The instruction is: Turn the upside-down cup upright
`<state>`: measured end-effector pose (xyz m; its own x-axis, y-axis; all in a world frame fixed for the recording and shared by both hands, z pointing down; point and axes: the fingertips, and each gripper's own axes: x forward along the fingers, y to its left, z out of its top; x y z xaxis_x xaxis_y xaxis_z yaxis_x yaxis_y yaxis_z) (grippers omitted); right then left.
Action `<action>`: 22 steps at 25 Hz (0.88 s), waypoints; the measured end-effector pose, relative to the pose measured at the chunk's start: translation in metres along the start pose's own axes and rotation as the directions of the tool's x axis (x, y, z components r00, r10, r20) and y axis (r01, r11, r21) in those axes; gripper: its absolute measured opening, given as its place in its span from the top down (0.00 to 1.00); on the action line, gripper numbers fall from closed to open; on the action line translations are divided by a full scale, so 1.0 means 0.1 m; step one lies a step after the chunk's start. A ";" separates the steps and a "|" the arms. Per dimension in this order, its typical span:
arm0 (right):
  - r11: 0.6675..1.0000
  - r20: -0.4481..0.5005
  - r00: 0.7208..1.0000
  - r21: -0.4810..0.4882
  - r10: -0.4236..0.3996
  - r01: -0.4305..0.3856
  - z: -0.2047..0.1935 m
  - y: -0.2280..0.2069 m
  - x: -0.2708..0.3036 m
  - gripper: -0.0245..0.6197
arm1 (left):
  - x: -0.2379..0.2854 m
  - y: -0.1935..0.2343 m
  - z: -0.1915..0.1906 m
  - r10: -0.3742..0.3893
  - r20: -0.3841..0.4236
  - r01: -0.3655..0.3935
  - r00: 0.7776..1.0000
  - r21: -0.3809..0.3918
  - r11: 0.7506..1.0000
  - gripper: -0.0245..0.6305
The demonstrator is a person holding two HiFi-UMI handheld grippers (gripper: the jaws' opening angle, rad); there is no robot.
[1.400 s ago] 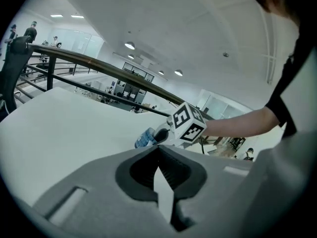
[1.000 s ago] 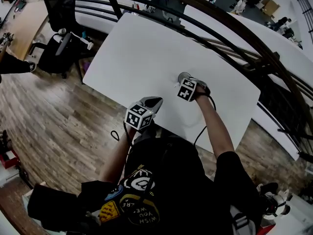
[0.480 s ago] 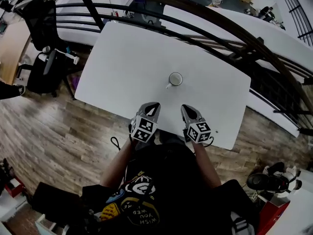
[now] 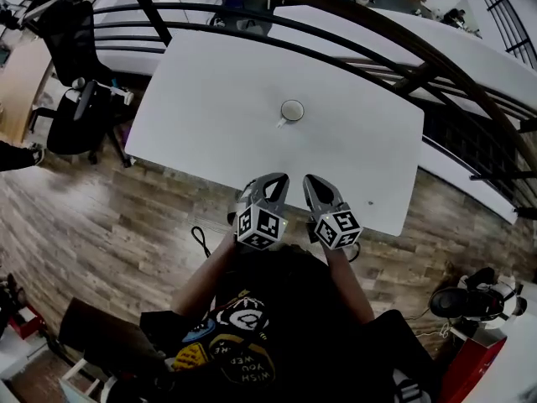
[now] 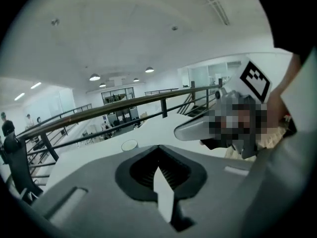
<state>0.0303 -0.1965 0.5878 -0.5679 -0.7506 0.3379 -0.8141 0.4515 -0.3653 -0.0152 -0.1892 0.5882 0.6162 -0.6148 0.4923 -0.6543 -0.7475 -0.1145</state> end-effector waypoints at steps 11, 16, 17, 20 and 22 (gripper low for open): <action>0.999 0.073 0.996 0.013 0.043 -0.044 -0.33 0.59 -1.85 0.97 | -0.92 -1.69 0.25 0.099 0.090 -0.079 0.991 -0.205 0.976 0.96; 0.999 0.082 0.997 0.052 -0.003 -0.001 -0.54 0.69 -2.40 0.97 | -1.43 -1.92 0.21 0.190 0.072 -0.171 0.979 -0.215 0.962 0.96; 0.999 0.081 0.997 0.048 -0.007 0.003 -0.57 0.74 -2.44 0.97 | -1.53 -1.92 0.17 0.199 0.064 -0.179 0.978 -0.235 0.956 0.96; 1.000 0.081 0.997 0.024 0.004 -0.006 -0.56 0.94 -2.46 0.97 | -1.74 -1.88 0.11 0.217 0.050 -0.198 0.975 -0.250 0.948 0.96; 1.000 0.086 0.996 0.015 0.015 -0.017 -0.49 1.06 -2.42 0.97 | -1.85 -1.80 0.16 0.225 0.057 -0.205 0.973 -0.236 0.950 0.96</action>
<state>0.0751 0.0565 0.5098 -0.5675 -0.7825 0.2561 -0.8027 0.4566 -0.3836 -0.0043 0.0553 0.5042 0.4774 -0.7803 0.4040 -0.8516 -0.5241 -0.0060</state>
